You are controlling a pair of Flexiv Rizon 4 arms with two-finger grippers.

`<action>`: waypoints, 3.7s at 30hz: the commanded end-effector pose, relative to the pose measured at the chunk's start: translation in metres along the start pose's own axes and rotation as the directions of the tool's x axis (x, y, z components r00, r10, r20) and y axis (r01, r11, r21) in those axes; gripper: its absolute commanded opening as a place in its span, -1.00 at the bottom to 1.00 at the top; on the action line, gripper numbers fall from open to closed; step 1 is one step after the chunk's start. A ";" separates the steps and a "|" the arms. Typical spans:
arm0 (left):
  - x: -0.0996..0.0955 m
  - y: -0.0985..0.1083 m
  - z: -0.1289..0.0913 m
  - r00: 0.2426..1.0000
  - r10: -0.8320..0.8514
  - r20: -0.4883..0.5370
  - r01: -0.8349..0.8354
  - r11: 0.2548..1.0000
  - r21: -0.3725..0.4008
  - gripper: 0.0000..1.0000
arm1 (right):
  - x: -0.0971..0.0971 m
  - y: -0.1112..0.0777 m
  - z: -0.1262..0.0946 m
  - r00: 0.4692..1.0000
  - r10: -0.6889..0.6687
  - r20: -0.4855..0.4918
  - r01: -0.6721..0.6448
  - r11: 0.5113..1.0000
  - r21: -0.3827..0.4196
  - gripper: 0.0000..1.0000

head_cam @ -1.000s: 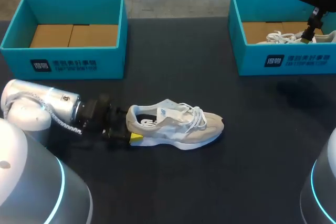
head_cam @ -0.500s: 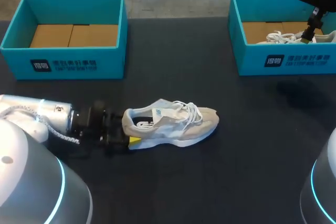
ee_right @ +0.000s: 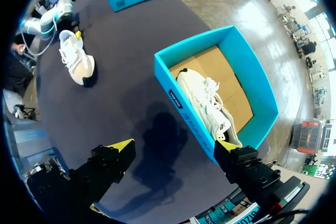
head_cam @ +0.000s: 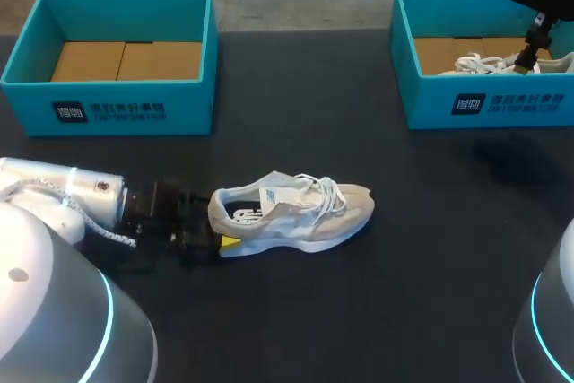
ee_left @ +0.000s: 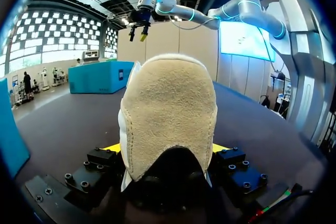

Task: Take the shoe out of the shoebox, open the shoe tongue, remove and reinsert the insole, then place the shoe into the shoebox

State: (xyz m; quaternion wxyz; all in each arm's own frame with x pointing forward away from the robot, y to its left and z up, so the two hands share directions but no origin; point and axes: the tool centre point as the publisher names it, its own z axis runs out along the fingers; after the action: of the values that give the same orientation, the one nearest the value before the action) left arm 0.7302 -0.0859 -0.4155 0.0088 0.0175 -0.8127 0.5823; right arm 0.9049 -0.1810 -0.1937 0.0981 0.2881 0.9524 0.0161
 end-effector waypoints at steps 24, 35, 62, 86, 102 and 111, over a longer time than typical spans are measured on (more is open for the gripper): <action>-0.004 0.008 0.000 0.999 -0.006 -0.039 0.005 0.999 -0.032 -1.00 | -0.001 0.000 0.000 1.000 0.000 -0.001 0.000 1.000 0.000 1.00; -0.004 0.008 0.000 0.999 -0.006 -0.039 0.005 0.999 -0.032 -1.00 | -0.001 0.000 0.000 1.000 0.000 -0.001 0.000 1.000 0.000 1.00; -0.004 0.008 0.000 0.999 -0.006 -0.039 0.005 0.999 -0.032 -1.00 | 0.069 0.045 -0.013 0.962 0.272 -0.030 -0.272 0.962 0.009 1.00; -0.004 0.008 0.000 0.999 -0.006 -0.039 0.005 0.999 -0.032 -1.00 | 0.215 0.115 0.005 0.738 0.671 -0.072 -0.665 0.742 0.090 1.00; -0.004 0.008 0.000 0.999 -0.006 -0.039 0.005 0.999 -0.032 -1.00 | 0.289 0.184 0.015 0.638 0.768 -0.066 -0.760 0.641 0.111 1.00; -0.004 0.008 0.000 0.999 -0.006 -0.039 0.005 0.999 -0.032 -1.00 | 0.323 0.212 0.022 0.664 0.742 -0.099 -0.726 0.670 0.153 1.00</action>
State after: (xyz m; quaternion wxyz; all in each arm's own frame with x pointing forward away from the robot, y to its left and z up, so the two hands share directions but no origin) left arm 0.7324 -0.0843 -0.4173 0.0260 0.0084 -0.8211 0.5701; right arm 0.7567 0.1523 -0.2480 -0.0059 0.6497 0.7591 0.0412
